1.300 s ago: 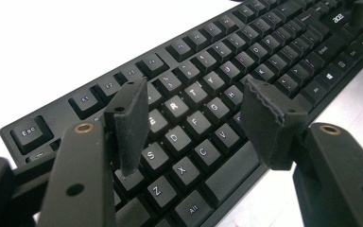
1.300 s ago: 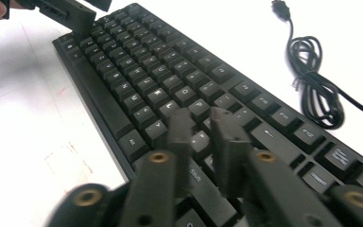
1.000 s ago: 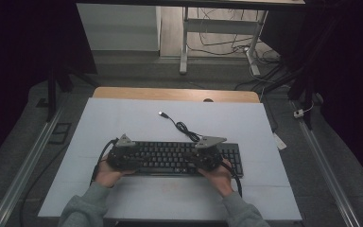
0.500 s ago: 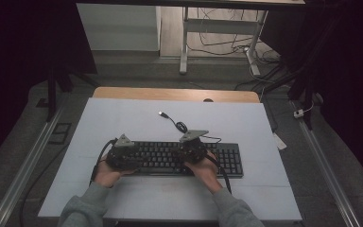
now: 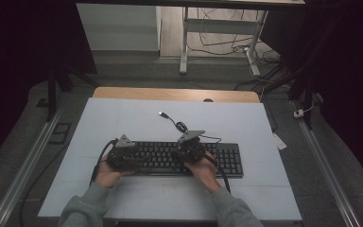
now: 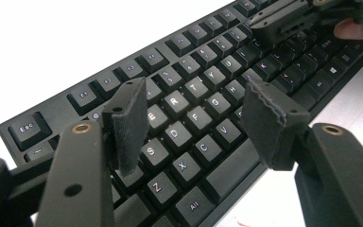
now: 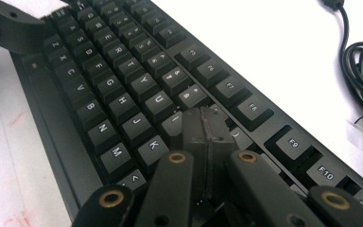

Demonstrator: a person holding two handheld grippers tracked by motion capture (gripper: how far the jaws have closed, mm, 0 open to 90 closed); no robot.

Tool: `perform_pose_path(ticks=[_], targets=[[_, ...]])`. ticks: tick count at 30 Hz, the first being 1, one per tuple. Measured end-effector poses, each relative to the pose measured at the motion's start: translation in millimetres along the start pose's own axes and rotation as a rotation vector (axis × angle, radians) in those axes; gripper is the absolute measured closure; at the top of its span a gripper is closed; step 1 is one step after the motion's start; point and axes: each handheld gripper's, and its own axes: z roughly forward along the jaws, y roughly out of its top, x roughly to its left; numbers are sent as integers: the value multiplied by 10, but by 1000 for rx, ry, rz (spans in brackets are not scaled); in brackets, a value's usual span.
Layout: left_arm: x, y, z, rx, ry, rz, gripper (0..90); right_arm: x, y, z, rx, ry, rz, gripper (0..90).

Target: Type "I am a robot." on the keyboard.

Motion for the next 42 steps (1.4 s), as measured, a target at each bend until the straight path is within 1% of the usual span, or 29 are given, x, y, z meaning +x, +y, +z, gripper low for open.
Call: perform_pose_path(ticks=[5, 6, 8, 10, 11, 12, 17, 18, 21, 24, 27, 28, 31, 36, 42], targets=[[-2, -2, 6, 3, 1, 1, 416, 9, -5, 31, 15, -14, -15, 897], [-2, -3, 9, 5, 0, 4, 416, 14, -9, 37, 8, -19, -15, 897], [-5, -2, 15, 5, 1, 7, 416, 12, 2, 25, 4, -13, -9, 897], [-8, 0, 11, 2, -1, 6, 416, 15, 10, -20, -22, -21, -16, 897], [-9, 0, 8, 0, -2, 6, 416, 14, 15, -41, -45, -14, -10, 897], [-9, 1, 6, -1, -2, 6, 416, 10, 23, -71, -57, -14, -7, 897], [-10, 0, -5, -4, 0, 2, 416, 4, 18, -192, -85, -4, 9, 897], [-12, 0, -6, -5, 0, 2, 416, 8, 6, -213, -97, 1, 14, 897], [-22, 0, -17, -7, 1, 4, 415, 27, -38, -312, -114, 1, 12, 893], [-27, 0, -28, -15, 0, 1, 414, 22, -89, -427, -142, 2, 14, 792], [-29, 1, -30, -17, -2, -1, 414, 3, -143, -538, -166, -2, 26, 738], [-28, 3, -31, -17, -5, -1, 414, -2, -164, -564, -179, 5, 31, 718], [-27, 4, -28, -18, -6, -3, 414, -17, -218, -655, -187, 3, 31, 658], [-35, 4, -39, -22, -7, -8, 413, -27, -307, -790, -211, 2, 33, 587], [-11, 2, -69, -36, -4, -26, 415, -55, -377, -892, -229, 3, 24, 544]])
